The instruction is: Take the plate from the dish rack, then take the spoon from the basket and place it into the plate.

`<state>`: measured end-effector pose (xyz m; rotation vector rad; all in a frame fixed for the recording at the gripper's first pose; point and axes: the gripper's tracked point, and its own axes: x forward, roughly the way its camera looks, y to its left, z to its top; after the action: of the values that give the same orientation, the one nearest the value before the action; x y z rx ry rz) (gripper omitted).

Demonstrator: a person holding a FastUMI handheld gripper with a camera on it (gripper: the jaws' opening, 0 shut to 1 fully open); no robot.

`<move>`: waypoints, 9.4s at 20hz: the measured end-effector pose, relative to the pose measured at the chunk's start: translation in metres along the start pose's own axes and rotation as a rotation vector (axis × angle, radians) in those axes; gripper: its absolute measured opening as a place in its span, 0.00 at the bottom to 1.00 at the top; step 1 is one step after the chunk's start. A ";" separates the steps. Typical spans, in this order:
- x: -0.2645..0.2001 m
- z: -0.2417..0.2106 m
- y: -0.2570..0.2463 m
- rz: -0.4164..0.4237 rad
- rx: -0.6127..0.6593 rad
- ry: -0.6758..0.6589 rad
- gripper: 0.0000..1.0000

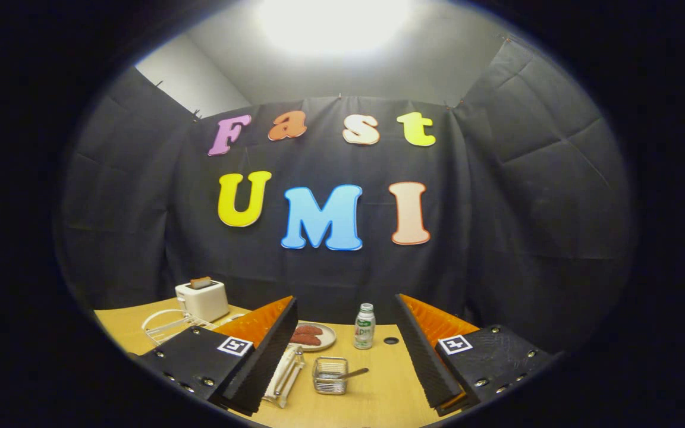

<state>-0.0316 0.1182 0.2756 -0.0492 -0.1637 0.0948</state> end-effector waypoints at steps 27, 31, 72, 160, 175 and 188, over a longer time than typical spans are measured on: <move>0.150 -0.184 0.159 0.219 0.149 0.769 0.91; 0.146 -0.216 0.168 0.238 0.196 0.922 0.91; 0.172 -0.236 0.158 0.166 -0.182 1.304 0.33; -0.093 -0.327 0.034 0.162 0.647 1.138 0.69; 0.065 -0.242 -0.055 -0.137 0.549 0.550 0.59; 0.101 -0.265 -0.036 -0.137 0.647 0.508 0.06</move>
<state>0.1142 0.0818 0.0325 0.5797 0.3754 -0.0071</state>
